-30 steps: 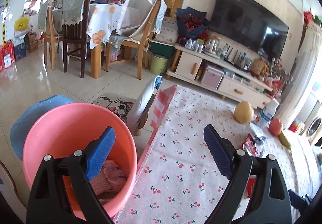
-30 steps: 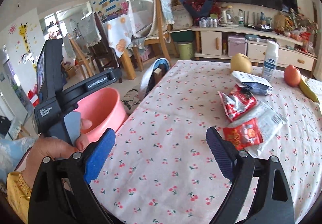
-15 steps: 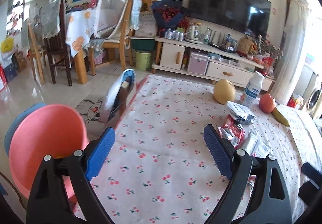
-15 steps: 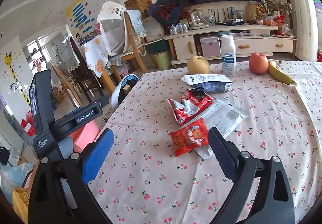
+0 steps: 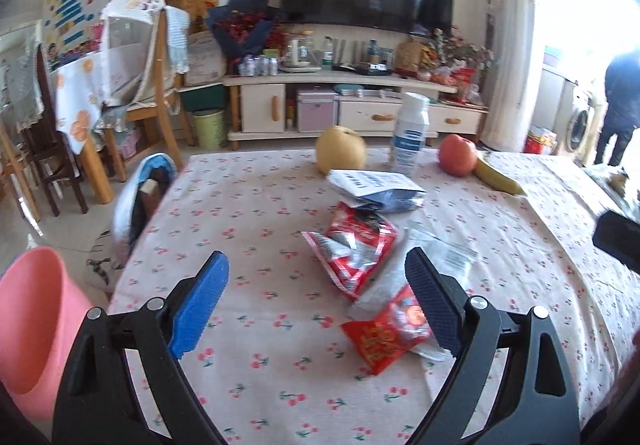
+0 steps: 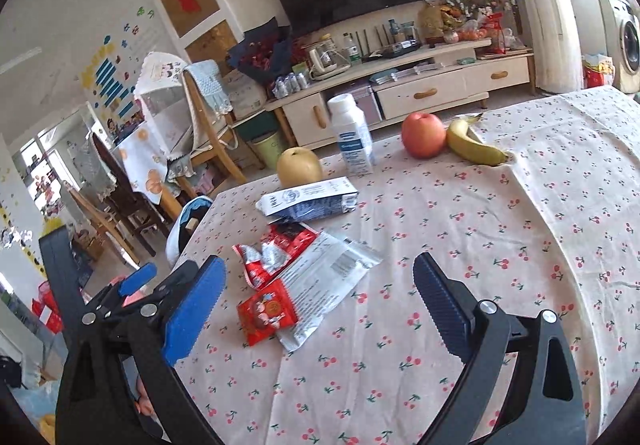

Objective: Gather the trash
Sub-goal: 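Return both tools from the bucket to the table, then grasp the white milk carton with the left tool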

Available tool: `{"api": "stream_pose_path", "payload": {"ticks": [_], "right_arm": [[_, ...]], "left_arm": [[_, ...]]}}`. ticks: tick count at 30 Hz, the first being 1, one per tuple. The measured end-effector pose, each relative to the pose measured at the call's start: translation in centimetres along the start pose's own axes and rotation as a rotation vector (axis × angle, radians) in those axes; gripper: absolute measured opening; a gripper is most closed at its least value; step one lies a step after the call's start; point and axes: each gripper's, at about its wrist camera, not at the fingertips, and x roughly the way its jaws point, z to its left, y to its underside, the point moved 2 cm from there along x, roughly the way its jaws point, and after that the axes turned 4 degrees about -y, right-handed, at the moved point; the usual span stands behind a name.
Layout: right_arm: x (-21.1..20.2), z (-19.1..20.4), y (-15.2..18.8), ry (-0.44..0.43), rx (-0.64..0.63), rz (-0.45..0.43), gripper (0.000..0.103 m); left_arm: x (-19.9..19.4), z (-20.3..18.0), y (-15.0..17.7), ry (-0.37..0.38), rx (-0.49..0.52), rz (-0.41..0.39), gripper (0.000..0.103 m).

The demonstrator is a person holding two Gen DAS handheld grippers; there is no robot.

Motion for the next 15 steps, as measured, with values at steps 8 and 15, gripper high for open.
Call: {"api": "stream_pose_path", "payload": {"ticks": [8, 15], "right_arm": [[3.4, -5.2, -2.3, 0.052, 0.117, 0.050, 0.094], [5.0, -7.3, -3.4, 0.012, 0.177, 0.057, 0.094]], "left_arm": [[4.6, -4.8, -3.7, 0.087, 0.257, 0.050, 0.090], [11.9, -9.1, -8.2, 0.156, 0.474, 0.175, 0.090]]}}
